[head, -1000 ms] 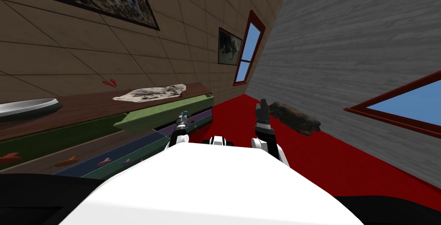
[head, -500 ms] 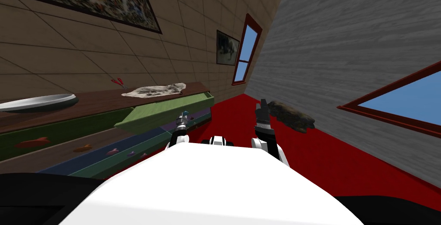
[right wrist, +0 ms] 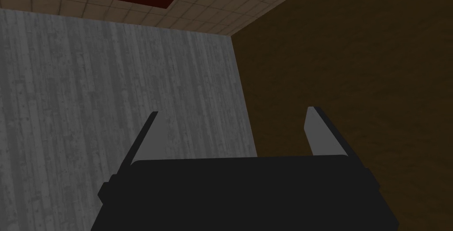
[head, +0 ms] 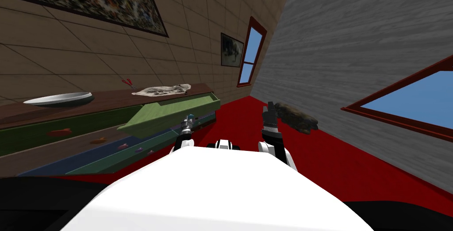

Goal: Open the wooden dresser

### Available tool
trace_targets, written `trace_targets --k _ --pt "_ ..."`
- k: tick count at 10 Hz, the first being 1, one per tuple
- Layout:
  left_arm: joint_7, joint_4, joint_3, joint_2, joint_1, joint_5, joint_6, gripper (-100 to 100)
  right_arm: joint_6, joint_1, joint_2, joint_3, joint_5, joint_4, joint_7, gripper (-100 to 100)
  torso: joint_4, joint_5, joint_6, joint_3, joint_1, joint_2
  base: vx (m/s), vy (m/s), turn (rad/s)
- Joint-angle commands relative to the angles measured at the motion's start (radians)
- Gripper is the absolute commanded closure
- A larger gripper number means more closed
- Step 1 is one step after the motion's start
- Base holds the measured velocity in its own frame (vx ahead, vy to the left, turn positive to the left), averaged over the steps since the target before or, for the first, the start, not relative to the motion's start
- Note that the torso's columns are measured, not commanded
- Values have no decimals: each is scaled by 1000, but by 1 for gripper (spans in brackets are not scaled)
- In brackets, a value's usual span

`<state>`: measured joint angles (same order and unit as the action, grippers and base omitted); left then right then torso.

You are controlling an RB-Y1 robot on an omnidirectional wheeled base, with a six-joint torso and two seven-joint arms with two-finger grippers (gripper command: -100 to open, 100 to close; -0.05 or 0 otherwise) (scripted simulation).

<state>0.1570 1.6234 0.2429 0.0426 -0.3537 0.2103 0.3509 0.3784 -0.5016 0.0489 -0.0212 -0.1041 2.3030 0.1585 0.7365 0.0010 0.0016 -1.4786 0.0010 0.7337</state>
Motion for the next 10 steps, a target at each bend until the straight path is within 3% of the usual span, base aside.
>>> trace_targets --k 1,10 --pt "2 54 5 -1 -17 5 -39 -100 0 0 0 0 0 0 0 0 0 1 0 2 -2 2 -58 -62 -3" --pt "6 242 27 -3 -68 23 -182 -100 0 0 0 0 0 0 0 0 8 -8 -2 4 -7 12 13 -7 -6"
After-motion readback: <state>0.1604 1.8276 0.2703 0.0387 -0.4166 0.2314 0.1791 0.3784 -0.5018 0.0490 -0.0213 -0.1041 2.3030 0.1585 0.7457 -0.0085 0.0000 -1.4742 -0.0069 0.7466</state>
